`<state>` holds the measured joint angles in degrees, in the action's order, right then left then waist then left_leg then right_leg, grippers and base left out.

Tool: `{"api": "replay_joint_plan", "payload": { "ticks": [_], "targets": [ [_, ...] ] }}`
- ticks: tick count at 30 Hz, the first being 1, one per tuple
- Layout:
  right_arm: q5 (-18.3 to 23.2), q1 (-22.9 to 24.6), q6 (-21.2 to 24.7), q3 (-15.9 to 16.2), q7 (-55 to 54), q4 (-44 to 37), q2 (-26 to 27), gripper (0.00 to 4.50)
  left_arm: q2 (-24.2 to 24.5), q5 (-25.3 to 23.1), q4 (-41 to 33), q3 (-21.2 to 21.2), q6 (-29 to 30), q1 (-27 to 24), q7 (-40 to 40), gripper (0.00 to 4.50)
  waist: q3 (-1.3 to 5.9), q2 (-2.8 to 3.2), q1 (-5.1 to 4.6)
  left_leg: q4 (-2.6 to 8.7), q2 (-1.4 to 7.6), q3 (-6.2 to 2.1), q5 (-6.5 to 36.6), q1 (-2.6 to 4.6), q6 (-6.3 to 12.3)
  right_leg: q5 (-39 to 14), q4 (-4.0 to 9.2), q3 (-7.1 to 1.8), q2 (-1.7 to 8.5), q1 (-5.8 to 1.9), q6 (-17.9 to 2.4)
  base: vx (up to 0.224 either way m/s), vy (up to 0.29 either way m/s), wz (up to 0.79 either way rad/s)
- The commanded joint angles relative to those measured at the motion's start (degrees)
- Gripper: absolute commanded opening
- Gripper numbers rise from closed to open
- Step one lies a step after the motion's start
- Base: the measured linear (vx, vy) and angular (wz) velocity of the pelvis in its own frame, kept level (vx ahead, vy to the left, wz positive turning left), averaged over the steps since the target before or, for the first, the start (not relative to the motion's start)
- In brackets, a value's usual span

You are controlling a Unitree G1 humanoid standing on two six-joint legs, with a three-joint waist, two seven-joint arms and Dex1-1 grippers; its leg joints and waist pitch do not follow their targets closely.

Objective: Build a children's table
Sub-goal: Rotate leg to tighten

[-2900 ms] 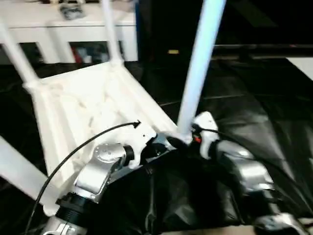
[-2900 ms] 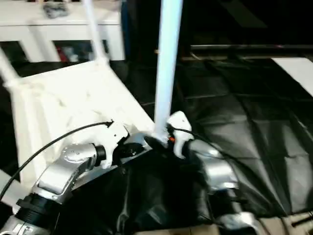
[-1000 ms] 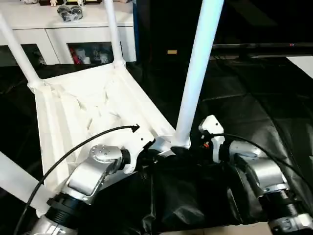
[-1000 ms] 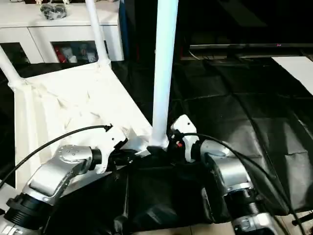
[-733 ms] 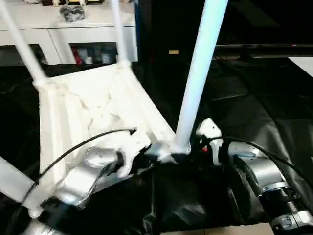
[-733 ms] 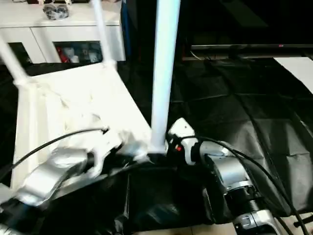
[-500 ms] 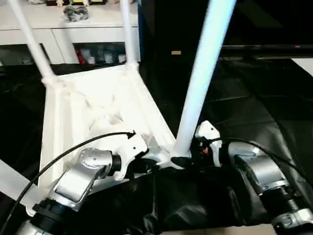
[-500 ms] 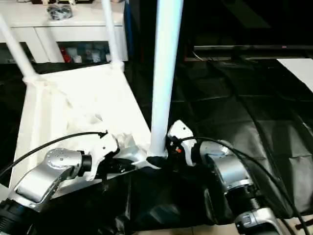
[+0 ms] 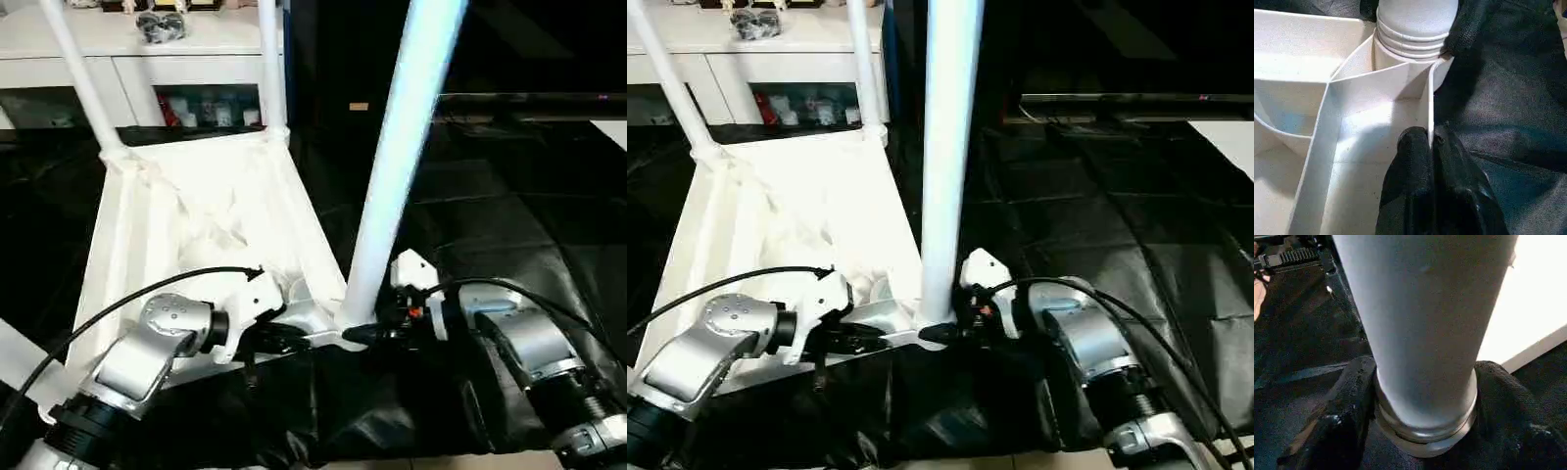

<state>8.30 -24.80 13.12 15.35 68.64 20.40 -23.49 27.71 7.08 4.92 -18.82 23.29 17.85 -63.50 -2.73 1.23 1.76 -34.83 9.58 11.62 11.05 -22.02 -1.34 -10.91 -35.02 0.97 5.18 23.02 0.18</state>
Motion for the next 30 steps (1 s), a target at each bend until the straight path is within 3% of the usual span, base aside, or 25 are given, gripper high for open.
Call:
{"api": "replay_joint_plan", "payload": {
  "ticks": [1,6,10,12,13,17,22,25,30],
  "targets": [
    [-0.3,-0.3,-0.3,1.0,-0.5,0.0,1.4,2.76,-2.0,1.2,-0.3,-1.6,-1.5,1.0,-0.5,0.0,3.29,-0.19,-0.33,4.71,3.25,-1.54,14.7,1.47,1.17,-12.5,4.19,-1.51,2.31,-1.81,-13.8,0.0,0.0,0.0],
    [-1.5,1.4,-0.5,0.3,-7.4,1.2,4.8,2.73,-6.2,-0.1,0.7,-0.4,-0.2,1.6,6.4,0.0,3.15,-0.55,-0.44,4.82,3.25,-1.59,15.5,1.4,0.63,-14.9,4.43,-1.6,2.41,-1.77,-12.8,0.0,0.0,0.0],
    [-3.9,0.9,0.0,-1.8,-20.7,5.9,10.6,2.72,-10.9,-2.6,1.9,0.0,1.3,2.7,14.4,0.0,2.94,-0.94,-1.07,4.98,3.07,-1.93,17.8,1.29,-0.77,-22.0,5.08,-1.51,2.56,-1.51,-10.3,0.0,0.0,0.0],
    [-5.1,-0.4,0.2,-3.6,-30.0,10.0,15.1,2.72,-14.2,-3.6,2.7,0.2,2.3,3.5,18.8,0.0,2.9,-0.72,-1.96,4.97,2.93,-2.02,19.1,1.27,-1.56,-24.2,5.26,-1.49,2.53,-1.12,-9.8,0.0,0.0,0.0],
    [-5.3,-1.0,0.3,-4.3,-33.1,11.3,16.7,2.72,-15.2,-4.0,3.1,0.2,2.3,3.8,20.0,0.0,2.93,-0.86,-2.58,5.12,2.69,-2.37,20.4,1.03,-2.02,-27.4,5.51,-1.18,2.55,-1.35,-8.3,0.0,0.0,0.0],
    [-7.2,-4.2,-1.2,-5.5,-44.1,15.7,24.2,2.72,-20.2,-6.2,5.8,0.4,1.4,5.8,25.9,0.0,2.94,-0.56,-3.56,5.2,2.68,-2.62,23.0,1.1,-2.24,-29.0,6.02,-1.12,2.55,-0.82,-7.2,0.0,0.0,0.0],
    [-6.0,-4.5,-4.9,-5.3,-41.1,13.5,25.6,2.72,-19.9,-6.1,5.0,-0.1,0.7,5.6,24.0,0.0,3.1,-0.66,-3.43,5.25,2.78,-2.45,22.9,1.05,-1.21,-25.0,5.92,-1.26,2.42,-0.8,-7.8,0.0,0.0,0.0],
    [-3.9,-3.8,-4.8,-6.3,-36.6,11.1,23.4,3.42,-17.4,-5.4,3.8,0.0,0.0,4.4,21.0,0.0,3.34,-0.7,-3.17,5.16,2.83,-2.23,20.2,0.77,0.04,-20.4,5.45,-1.37,2.39,-1.16,-9.2,0.0,0.0,0.0],
    [-2.0,-2.4,-2.2,-6.2,-28.8,6.5,17.5,3.83,-13.9,-3.8,2.2,0.6,-1.3,2.9,15.3,0.0,3.56,-0.7,-2.43,4.77,3.05,-1.78,15.1,0.77,2.43,-13.4,4.81,-1.46,2.35,-1.52,-11.7,0.0,0.0,0.0]
  ]
}}
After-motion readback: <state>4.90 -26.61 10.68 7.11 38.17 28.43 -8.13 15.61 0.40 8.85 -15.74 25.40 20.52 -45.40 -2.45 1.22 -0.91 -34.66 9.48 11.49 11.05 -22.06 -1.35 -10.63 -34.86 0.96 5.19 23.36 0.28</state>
